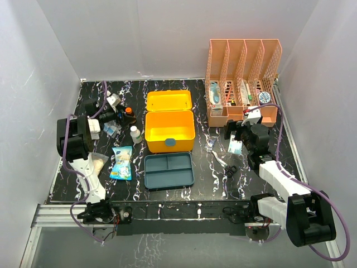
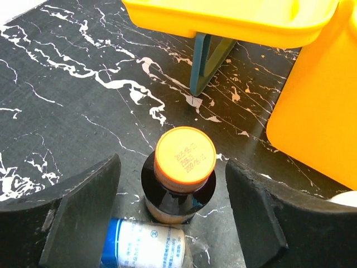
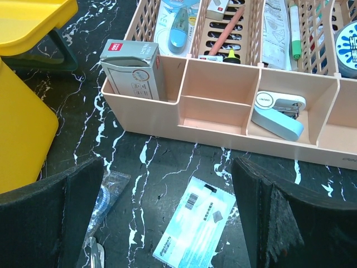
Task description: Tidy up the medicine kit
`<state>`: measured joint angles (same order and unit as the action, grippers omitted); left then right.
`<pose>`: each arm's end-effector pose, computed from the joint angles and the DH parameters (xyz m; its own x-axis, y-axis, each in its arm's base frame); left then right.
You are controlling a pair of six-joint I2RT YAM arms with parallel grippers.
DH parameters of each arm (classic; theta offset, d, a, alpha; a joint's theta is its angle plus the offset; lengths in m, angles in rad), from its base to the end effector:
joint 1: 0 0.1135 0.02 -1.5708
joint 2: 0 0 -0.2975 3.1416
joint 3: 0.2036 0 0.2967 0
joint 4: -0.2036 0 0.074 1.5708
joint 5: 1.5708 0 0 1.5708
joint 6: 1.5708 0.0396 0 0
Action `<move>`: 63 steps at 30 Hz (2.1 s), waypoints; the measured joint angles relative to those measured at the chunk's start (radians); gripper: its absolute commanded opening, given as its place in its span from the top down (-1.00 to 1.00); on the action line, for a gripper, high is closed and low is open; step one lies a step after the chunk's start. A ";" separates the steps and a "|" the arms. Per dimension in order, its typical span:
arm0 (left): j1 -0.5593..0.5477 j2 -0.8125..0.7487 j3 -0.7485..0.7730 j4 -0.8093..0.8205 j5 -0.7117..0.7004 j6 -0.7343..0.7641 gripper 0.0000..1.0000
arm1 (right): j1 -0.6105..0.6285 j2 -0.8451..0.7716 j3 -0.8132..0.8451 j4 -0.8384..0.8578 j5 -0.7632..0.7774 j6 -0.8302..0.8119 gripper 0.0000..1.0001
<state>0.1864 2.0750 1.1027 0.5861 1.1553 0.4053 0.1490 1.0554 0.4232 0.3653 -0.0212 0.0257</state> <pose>0.4591 0.0497 0.1338 -0.0413 0.1542 -0.9872 0.8426 0.5364 0.0486 0.2499 0.0384 0.2191 -0.2651 -0.0138 -0.9641 -0.1619 0.9863 0.0304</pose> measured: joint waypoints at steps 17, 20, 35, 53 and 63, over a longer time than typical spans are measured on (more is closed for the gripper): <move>-0.022 0.053 -0.098 0.371 -0.069 -0.244 -0.08 | 0.000 -0.002 0.015 -0.032 0.011 -0.002 -0.89; -0.022 0.074 -0.106 0.433 -0.075 -0.286 -0.03 | 0.000 -0.002 0.014 -0.040 0.011 -0.002 -0.89; -0.023 0.106 -0.117 0.534 -0.101 -0.361 0.27 | 0.000 -0.003 0.014 -0.049 0.010 0.001 -0.87; -0.020 0.013 -0.010 0.122 -0.077 -0.170 1.00 | 0.000 -0.001 0.014 -0.043 -0.016 0.011 -0.92; -0.018 -0.047 0.284 -0.485 -0.050 0.168 1.00 | 0.000 0.014 0.012 -0.016 -0.031 0.025 -0.97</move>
<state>0.1680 2.0281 1.3865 0.1009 1.1049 0.5732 0.1490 1.0691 0.4355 0.3489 -0.0521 0.0505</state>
